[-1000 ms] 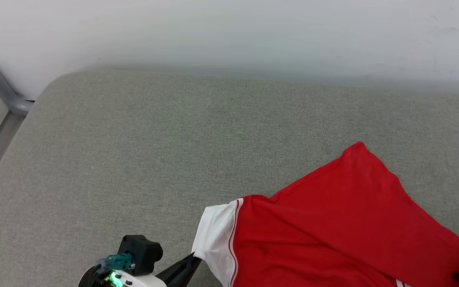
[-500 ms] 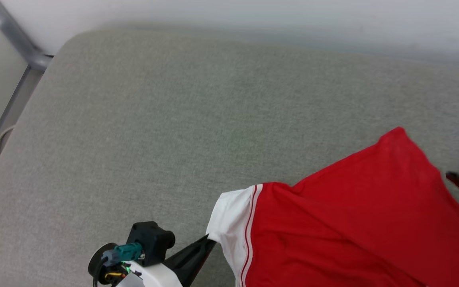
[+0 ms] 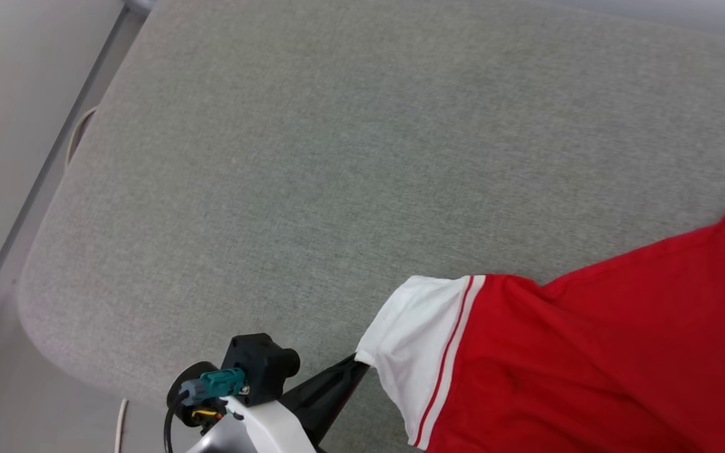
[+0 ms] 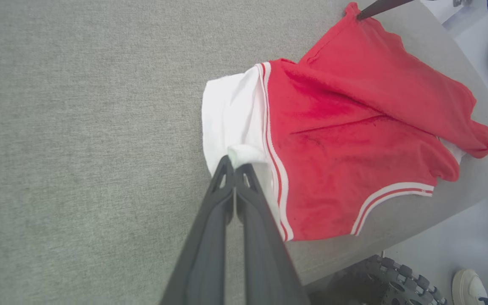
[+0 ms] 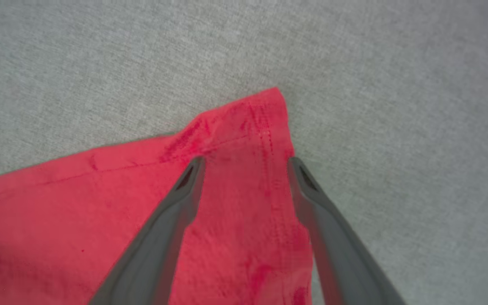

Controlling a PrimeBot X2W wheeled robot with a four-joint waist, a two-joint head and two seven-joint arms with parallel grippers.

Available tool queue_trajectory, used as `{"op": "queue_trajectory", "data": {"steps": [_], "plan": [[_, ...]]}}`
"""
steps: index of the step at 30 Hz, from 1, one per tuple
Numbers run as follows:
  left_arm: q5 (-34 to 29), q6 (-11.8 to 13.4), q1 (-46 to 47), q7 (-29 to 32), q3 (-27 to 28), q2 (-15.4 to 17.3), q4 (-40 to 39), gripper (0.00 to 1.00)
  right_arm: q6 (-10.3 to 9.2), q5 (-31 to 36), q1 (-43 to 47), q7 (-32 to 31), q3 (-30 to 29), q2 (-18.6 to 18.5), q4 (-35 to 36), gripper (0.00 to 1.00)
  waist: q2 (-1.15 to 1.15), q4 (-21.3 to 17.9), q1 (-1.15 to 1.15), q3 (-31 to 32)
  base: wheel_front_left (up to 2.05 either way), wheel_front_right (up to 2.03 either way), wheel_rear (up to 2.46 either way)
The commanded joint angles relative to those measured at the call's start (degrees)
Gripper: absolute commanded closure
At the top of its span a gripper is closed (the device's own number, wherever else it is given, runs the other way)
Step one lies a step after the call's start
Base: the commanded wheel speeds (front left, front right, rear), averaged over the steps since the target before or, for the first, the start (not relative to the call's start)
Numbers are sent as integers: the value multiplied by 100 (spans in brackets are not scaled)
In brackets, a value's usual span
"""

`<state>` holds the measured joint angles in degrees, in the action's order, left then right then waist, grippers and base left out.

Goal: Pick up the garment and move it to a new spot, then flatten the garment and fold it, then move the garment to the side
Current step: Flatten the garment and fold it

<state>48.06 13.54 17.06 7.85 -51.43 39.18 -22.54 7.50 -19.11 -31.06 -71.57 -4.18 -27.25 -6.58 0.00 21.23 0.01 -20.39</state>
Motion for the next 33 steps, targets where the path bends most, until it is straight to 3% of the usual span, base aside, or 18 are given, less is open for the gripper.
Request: {"op": "queue_trajectory", "data": {"steps": [1,14,15,16,17,24,33], "plan": [[41,-59,84,-49,-4,-79,39,100,-3,97,-120,59,-35,-38,-165,0,0,229,-1,-203,0,0,0],[54,-245,198,-154,-59,-244,230,100,-4,312,-2,384,34,-214,-953,0,0,416,-1,-412,0,0,0],[54,-251,206,-154,-59,-247,241,100,-4,308,-7,419,48,-214,-975,38,0,414,-1,-414,0,0,0],[54,-258,215,-153,-59,-249,250,100,-4,290,-11,463,65,-210,-997,89,0,410,-1,-412,0,0,0],[52,-266,220,-148,-57,-245,259,100,-4,265,-15,512,93,-209,-1009,100,0,405,-1,-405,0,0,0],[43,-208,200,-179,-4,-171,327,100,-4,189,-134,973,221,-179,-1104,100,0,272,-1,-179,0,0,0],[72,-45,94,-324,206,-15,299,100,-4,-86,-334,2053,448,-213,-1135,100,0,-93,-1,412,0,0,0]]}}
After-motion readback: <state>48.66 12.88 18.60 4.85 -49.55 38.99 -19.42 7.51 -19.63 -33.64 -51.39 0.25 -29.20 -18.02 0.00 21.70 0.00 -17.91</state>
